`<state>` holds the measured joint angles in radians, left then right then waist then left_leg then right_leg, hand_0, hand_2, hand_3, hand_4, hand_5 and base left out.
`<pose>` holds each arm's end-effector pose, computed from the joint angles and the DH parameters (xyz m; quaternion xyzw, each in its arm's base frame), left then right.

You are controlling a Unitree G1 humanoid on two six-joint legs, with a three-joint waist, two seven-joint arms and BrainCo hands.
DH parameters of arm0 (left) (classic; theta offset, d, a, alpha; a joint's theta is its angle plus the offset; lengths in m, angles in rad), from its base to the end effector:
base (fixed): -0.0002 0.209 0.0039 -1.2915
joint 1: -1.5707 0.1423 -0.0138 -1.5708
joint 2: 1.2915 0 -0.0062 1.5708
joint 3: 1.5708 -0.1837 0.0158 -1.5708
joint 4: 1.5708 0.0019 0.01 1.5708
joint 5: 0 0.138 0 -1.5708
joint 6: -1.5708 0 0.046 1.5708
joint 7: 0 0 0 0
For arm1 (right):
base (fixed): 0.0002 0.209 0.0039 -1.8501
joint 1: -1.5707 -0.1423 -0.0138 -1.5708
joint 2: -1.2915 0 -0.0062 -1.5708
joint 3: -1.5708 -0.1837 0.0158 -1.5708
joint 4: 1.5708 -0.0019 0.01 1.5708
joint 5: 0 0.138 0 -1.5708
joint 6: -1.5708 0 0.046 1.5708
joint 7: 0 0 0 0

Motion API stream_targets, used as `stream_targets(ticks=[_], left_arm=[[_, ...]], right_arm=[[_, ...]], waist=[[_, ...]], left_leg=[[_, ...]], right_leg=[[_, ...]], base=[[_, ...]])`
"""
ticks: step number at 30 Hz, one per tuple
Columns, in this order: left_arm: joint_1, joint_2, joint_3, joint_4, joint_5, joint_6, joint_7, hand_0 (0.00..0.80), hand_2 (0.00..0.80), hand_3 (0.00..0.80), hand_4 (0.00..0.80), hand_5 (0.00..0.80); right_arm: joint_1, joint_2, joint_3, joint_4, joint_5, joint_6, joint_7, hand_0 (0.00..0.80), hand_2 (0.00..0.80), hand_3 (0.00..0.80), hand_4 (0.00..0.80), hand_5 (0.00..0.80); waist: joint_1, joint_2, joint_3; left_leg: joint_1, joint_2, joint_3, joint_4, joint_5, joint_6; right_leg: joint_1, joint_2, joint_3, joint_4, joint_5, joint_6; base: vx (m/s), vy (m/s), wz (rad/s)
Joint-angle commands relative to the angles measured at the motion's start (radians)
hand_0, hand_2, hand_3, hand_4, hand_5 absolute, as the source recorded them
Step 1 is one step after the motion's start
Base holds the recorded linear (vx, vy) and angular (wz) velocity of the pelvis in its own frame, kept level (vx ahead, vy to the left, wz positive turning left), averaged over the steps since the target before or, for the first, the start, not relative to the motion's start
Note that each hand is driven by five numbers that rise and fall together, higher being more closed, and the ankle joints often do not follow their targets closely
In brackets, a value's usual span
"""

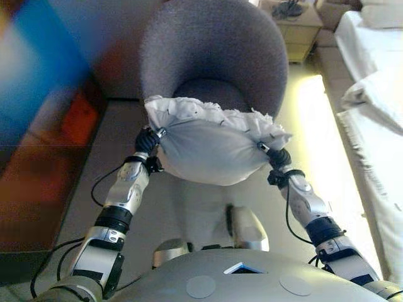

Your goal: Pick up the cushion and take it to the sofa

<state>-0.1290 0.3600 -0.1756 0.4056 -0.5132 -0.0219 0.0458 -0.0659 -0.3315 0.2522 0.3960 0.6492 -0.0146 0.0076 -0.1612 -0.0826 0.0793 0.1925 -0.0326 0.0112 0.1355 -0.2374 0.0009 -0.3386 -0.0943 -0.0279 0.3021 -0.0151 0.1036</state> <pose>0.2173 0.2052 0.0034 -0.0502 0.1488 0.0093 0.9876 0.1986 -0.1880 -0.0144 0.1277 0.1932 0.0326 0.9723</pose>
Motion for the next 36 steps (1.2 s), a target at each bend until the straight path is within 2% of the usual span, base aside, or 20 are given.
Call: stream_targets(ticks=[1,2,3,4,5,6,7,8,9,12,14,18,21,23,25,28,30,32,34,36], left_arm=[[-0.03,0.014,0.071,-0.13,0.003,-0.083,-0.003,0.8,0.8,0.8,0.8,0.8],[-0.026,0.014,0.077,-0.133,-0.001,-0.09,0.004,0.8,0.8,0.8,0.8,0.8],[-0.023,0.013,0.079,-0.141,-0.006,-0.089,0.016,0.8,0.8,0.8,0.8,0.8],[-0.019,0.008,0.082,-0.153,-0.011,-0.085,0.027,0.8,0.8,0.8,0.8,0.8],[-0.016,0.006,0.083,-0.156,-0.01,-0.085,0.029,0.8,0.8,0.8,0.8,0.8],[-0.008,-0.003,0.087,-0.165,-0.004,-0.083,0.03,0.8,0.8,0.8,0.8,0.8],[-0.006,-0.007,0.087,-0.168,0.003,-0.083,0.031,0.8,0.8,0.8,0.8,0.8],[-0.007,-0.004,0.084,-0.168,0.006,-0.084,0.032,0.8,0.8,0.8,0.8,0.8],[-0.012,0.003,0.082,-0.164,0.007,-0.082,0.033,0.8,0.8,0.8,0.8,0.8],[-0.035,0.022,0.088,-0.142,-0.018,-0.07,0.027,0.8,0.8,0.8,0.8,0.8],[-0.053,0.018,0.095,-0.119,-0.025,-0.073,0.018,0.8,0.8,0.8,0.8,0.8],[-0.072,0.009,0.081,-0.086,-0.013,-0.078,0.011,0.8,0.8,0.8,0.8,0.8],[-0.089,0.016,0.062,-0.073,-0.005,-0.066,0.013,0.8,0.8,0.8,0.8,0.8],[-0.119,0.023,0.039,-0.045,0.01,-0.076,0.016,0.8,0.8,0.8,0.8,0.8],[-0.147,0.032,0.012,-0.018,0.0,-0.076,0.032,0.8,0.8,0.8,0.8,0.8],[-0.156,0.03,0.003,-0.01,-0.01,-0.063,0.038,0.8,0.8,0.8,0.8,0.8],[-0.169,0.033,-0.006,0.006,-0.015,-0.053,0.041,0.8,0.8,0.8,0.8,0.8],[-0.195,0.03,-0.023,0.028,-0.005,-0.034,0.051,0.8,0.8,0.8,0.8,0.8],[-0.203,0.033,-0.024,0.043,0.002,-0.037,0.044,0.8,0.8,0.8,0.8,0.8],[-0.214,0.032,-0.018,0.056,-0.003,-0.047,0.035,0.8,0.8,0.8,0.8,0.8]], right_arm=[[-0.069,0.013,-0.037,-0.122,0.022,-0.038,0.081,0.8,0.8,0.8,0.8,0.8],[-0.063,0.013,-0.026,-0.128,0.015,-0.04,0.088,0.8,0.8,0.8,0.8,0.8],[-0.062,0.013,-0.018,-0.13,0.015,-0.038,0.091,0.8,0.8,0.8,0.8,0.8],[-0.06,0.012,-0.008,-0.132,0.018,-0.038,0.092,0.8,0.8,0.8,0.8,0.8],[-0.056,0.012,-0.004,-0.132,0.018,-0.042,0.094,0.8,0.8,0.8,0.8,0.8],[-0.048,0.009,0.005,-0.126,0.022,-0.058,0.099,0.8,0.8,0.8,0.8,0.8],[-0.048,0.01,0.011,-0.118,0.027,-0.073,0.096,0.8,0.8,0.8,0.8,0.8],[-0.053,0.013,0.014,-0.114,0.028,-0.078,0.09,0.8,0.8,0.8,0.8,0.8],[-0.061,0.015,0.018,-0.111,0.034,-0.079,0.073,0.8,0.8,0.8,0.8,0.8],[-0.088,0.015,0.01,-0.112,0.044,-0.062,0.03,0.8,0.8,0.8,0.8,0.8],[-0.105,0.02,0.007,-0.114,0.04,-0.058,0.002,0.8,0.8,0.8,0.8,0.8],[-0.127,0.025,-0.002,-0.097,0.026,-0.058,-0.018,0.8,0.8,0.8,0.8,0.8],[-0.146,0.025,-0.001,-0.083,0.025,-0.059,-0.052,0.8,0.8,0.8,0.8,0.8],[-0.174,0.03,0.004,-0.049,0.019,-0.076,-0.086,0.8,0.8,0.8,0.8,0.8],[-0.198,0.046,0.016,-0.023,0.009,-0.092,-0.13,0.8,0.8,0.8,0.8,0.8],[-0.217,0.064,0.039,0.011,0.016,-0.107,-0.159,0.8,0.8,0.8,0.8,0.8],[-0.245,0.073,0.05,0.045,0.035,-0.109,-0.16,0.8,0.8,0.8,0.8,0.8],[-0.305,0.07,0.055,0.089,0.057,-0.094,-0.164,0.8,0.8,0.8,0.8,0.8],[-0.357,0.061,0.049,0.109,0.074,-0.077,-0.164,0.8,0.8,0.8,0.8,0.8],[-0.398,0.057,0.045,0.108,0.072,-0.062,-0.179,0.8,0.8,0.8,0.8,0.8]], waist=[[-0.008,0.059,-0.098],[-0.008,0.053,-0.102],[-0.006,0.036,-0.105],[0.003,0.017,-0.103],[0.009,0.004,-0.102],[0.03,-0.009,-0.091],[0.05,-0.005,-0.079],[0.062,-0.014,-0.075],[0.081,-0.008,-0.064],[0.112,0.021,-0.055],[0.128,0.034,-0.059],[0.119,0.053,-0.073],[0.116,0.078,-0.072],[0.117,0.09,-0.061],[0.119,0.101,-0.037],[0.133,0.09,-0.023],[0.139,0.081,-0.017],[0.143,0.062,-0.009],[0.152,0.055,0.008],[0.159,0.038,0.025]], left_leg=[[0.048,0.039,0.008,0.257,0.259,-0.09],[0.017,0.055,0.025,0.364,0.326,-0.117],[-0.013,0.059,0.033,0.495,0.358,-0.129],[-0.077,0.069,0.041,0.635,0.37,-0.127],[-0.124,0.07,0.045,0.692,0.359,-0.118],[-0.209,0.079,0.053,0.749,0.322,-0.094],[-0.26,0.093,0.058,0.715,0.301,-0.078],[-0.299,0.087,0.063,0.677,0.302,-0.068],[-0.331,0.1,0.07,0.562,0.301,-0.057],[-0.334,0.136,0.056,0.261,0.337,-0.075],[-0.325,0.155,0.058,0.094,0.32,-0.092],[-0.251,0.153,0.093,-0.017,0.272,-0.091],[-0.228,0.129,0.085,-0.028,0.256,-0.077],[-0.233,0.11,0.099,-0.013,0.235,-0.051],[-0.227,0.098,0.108,0.017,0.205,-0.032],[-0.214,0.092,0.098,0.049,0.18,-0.043],[-0.214,0.093,0.081,0.068,0.168,-0.06],[-0.224,0.107,0.077,0.1,0.152,-0.082],[-0.25,0.139,0.082,0.161,0.133,-0.095],[-0.313,0.163,0.092,0.299,0.077,-0.096]], right_leg=[[0.1,0.043,-0.019,-0.219,0.196,-0.019],[0.122,0.041,-0.02,-0.221,0.186,-0.039],[0.14,0.03,-0.018,-0.214,0.174,-0.056],[0.167,0.02,-0.014,-0.204,0.157,-0.075],[0.182,0.013,-0.009,-0.203,0.151,-0.082],[0.224,0.012,0.002,-0.208,0.134,-0.091],[0.26,0.028,0.004,-0.21,0.114,-0.092],[0.28,0.023,0.01,-0.217,0.106,-0.09],[0.307,0.035,0.02,-0.22,0.086,-0.085],[0.354,0.039,0.034,-0.221,0.03,-0.055],[0.384,0.015,0.023,-0.228,0.006,-0.028],[0.381,-0.028,-0.013,-0.204,-0.011,0.002],[0.346,-0.052,-0.021,-0.128,-0.027,0.016],[0.294,-0.075,-0.039,0.003,-0.019,0.027],[0.228,-0.102,-0.049,0.161,0.008,0.022],[0.238,-0.135,-0.074,0.096,0.008,0.008],[0.265,-0.138,-0.071,-0.008,0.007,0.014],[0.279,-0.149,-0.048,-0.103,0.043,0.041],[0.274,-0.144,-0.045,-0.086,0.023,0.056],[0.242,-0.152,-0.052,-0.023,-0.007,0.052]], base=[[0.259,-0.132,0.3],[0.273,-0.17,0.11],[0.315,-0.194,-0.04],[0.268,-0.158,-0.32],[0.327,-0.117,-0.57],[0.318,-0.019,-0.65],[0.33,0.023,-0.64],[0.329,0.113,-0.54],[0.267,0.141,-0.43],[0.304,0.247,-0.4],[0.253,0.262,-0.52],[0.167,0.214,-0.39],[0.089,0.18,-0.01],[0.053,0.183,0.23],[0.118,0.141,0.17],[0.173,-0.055,0.12],[0.149,-0.181,0.04],[0.132,-0.22,0.08],[0.059,-0.192,0.25],[-0.003,-0.194,0.23]])
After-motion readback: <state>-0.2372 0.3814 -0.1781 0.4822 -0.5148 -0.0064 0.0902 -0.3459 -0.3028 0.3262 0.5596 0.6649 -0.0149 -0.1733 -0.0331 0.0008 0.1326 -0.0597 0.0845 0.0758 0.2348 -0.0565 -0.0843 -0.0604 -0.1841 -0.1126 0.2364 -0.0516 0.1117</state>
